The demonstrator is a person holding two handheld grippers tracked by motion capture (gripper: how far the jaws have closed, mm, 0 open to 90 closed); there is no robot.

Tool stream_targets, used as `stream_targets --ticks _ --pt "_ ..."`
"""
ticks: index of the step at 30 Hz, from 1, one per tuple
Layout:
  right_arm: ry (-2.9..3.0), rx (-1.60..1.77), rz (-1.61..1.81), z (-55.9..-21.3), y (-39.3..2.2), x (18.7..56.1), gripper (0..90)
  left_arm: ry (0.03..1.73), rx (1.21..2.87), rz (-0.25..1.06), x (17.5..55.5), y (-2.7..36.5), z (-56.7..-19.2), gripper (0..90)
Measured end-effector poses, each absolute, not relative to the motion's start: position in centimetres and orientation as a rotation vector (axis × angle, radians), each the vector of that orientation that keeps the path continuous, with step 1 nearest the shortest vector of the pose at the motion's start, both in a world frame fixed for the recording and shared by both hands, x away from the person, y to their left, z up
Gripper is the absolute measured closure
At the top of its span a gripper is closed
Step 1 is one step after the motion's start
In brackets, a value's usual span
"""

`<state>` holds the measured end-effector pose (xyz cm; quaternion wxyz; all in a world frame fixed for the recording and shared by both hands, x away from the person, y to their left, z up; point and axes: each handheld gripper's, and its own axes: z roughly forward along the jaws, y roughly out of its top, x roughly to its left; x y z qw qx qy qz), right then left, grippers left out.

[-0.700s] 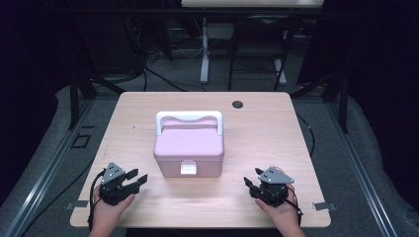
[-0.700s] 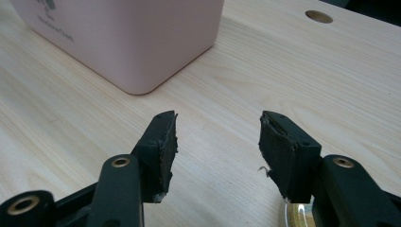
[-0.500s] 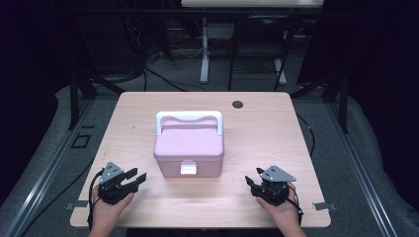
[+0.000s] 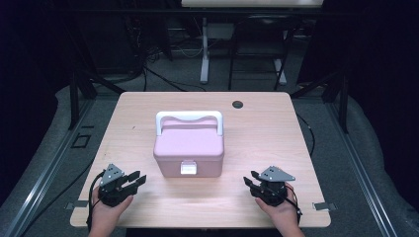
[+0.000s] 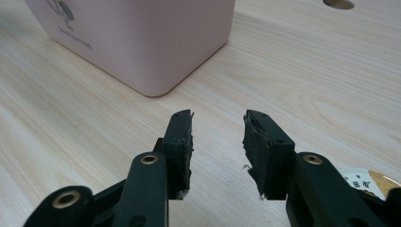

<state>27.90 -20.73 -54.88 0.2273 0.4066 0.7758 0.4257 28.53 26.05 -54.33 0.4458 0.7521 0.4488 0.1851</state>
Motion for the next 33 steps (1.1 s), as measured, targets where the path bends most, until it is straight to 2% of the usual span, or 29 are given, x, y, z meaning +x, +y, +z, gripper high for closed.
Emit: stream_targets --ticks 4,10,14,15,19,33 --pt "2.139 1.153 1.167 -54.3 -20.7 28.0 65.7 1.168 1.786 0.362 29.2 26.2 -54.1 71.2" --pt "2.200 1.116 1.126 -53.3 -19.8 29.0 72.1 1.155 1.832 0.386 30.9 25.5 -53.3 81.8" --pt "2.185 1.158 1.166 -52.9 -19.3 30.5 78.8 1.130 1.845 0.391 32.2 24.5 -52.8 87.9" --pt "2.165 1.173 1.181 -52.7 -19.0 31.2 83.2 1.131 1.851 0.392 32.4 24.2 -52.7 89.3" --pt "2.155 1.188 1.225 -52.8 -18.4 32.4 89.5 1.140 1.846 0.401 33.5 23.6 -52.7 89.9" --pt "2.101 1.236 1.264 -53.7 -15.9 35.7 90.0 1.131 1.801 0.401 35.5 22.8 -53.3 90.0"
